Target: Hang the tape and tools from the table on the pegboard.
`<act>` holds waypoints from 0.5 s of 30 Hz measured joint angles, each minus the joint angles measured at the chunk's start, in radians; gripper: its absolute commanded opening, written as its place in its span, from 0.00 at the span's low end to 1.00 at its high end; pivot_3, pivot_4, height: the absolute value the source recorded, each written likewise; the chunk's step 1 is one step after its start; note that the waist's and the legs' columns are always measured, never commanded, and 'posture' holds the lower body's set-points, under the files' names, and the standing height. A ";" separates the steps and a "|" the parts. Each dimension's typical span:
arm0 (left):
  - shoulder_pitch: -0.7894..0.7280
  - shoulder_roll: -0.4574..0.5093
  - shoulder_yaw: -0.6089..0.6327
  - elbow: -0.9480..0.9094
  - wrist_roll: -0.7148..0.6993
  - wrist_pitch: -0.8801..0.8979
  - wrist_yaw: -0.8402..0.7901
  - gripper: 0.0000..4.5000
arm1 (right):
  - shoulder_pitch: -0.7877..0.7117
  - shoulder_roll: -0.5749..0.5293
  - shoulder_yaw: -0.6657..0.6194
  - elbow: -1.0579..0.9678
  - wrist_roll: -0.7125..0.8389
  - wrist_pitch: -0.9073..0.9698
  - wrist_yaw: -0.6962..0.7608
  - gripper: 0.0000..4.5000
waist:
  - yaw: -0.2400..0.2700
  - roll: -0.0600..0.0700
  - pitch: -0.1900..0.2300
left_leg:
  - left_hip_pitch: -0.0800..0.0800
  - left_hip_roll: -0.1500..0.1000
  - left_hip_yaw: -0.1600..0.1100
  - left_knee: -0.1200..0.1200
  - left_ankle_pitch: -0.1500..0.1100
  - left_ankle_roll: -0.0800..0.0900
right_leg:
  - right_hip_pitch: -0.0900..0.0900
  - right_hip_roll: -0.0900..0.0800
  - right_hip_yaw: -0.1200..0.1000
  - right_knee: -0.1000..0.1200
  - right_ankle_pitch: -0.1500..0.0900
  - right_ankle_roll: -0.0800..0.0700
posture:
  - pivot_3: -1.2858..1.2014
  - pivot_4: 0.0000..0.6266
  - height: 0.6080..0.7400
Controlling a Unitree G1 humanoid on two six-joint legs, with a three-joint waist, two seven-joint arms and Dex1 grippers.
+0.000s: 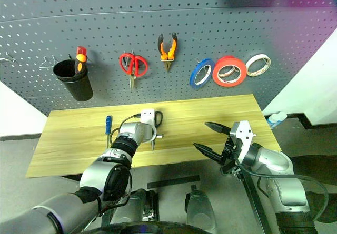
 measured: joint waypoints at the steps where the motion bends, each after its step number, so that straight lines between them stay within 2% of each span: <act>1: 0.026 0.009 -0.043 -0.038 0.021 -0.008 -0.024 0.13 | -0.002 -0.001 0.000 0.015 0.000 -0.011 0.011 1.00 | -0.001 -0.002 0.001 | -0.001 0.000 0.001 -0.002 0.001 0.001 | 0.001 0.000 0.000 -0.002 0.000 0.000 | 0.46 0.23 1.00; 5: 0.115 0.048 -0.153 -0.196 0.078 -0.018 -0.082 0.13 | -0.010 -0.002 -0.001 0.083 -0.001 -0.053 0.040 1.00 | 0.000 -0.001 0.004 | -0.009 0.000 0.001 -0.003 0.006 -0.004 | -0.005 0.002 0.000 -0.004 0.000 0.000 | 0.46 0.22 1.00; 9: 0.226 0.093 -0.231 -0.426 0.109 -0.001 -0.151 0.13 | -0.022 -0.001 -0.001 0.165 -0.010 -0.117 0.077 1.00 | 0.003 -0.001 0.004 | -0.010 0.000 0.001 -0.002 0.006 -0.004 | -0.004 0.003 -0.001 -0.006 0.000 0.001 | 0.46 0.21 1.00; 12: 0.278 0.115 -0.288 -0.529 0.130 0.012 -0.186 0.13 | -0.028 -0.001 -0.001 0.191 -0.010 -0.145 0.090 1.00 | 0.002 -0.001 0.004 | -0.010 0.000 0.001 -0.001 0.004 -0.001 | -0.004 0.003 -0.002 -0.006 0.001 0.002 | 0.46 0.19 1.00; 15: 0.310 0.186 -0.368 -0.614 0.162 -0.043 -0.264 0.13 | -0.033 -0.001 0.000 0.206 -0.011 -0.164 0.103 1.00 | 0.000 0.000 0.004 | -0.010 0.001 0.000 -0.001 0.003 0.002 | -0.004 0.003 -0.002 -0.005 0.001 0.002 | 0.46 0.18 1.00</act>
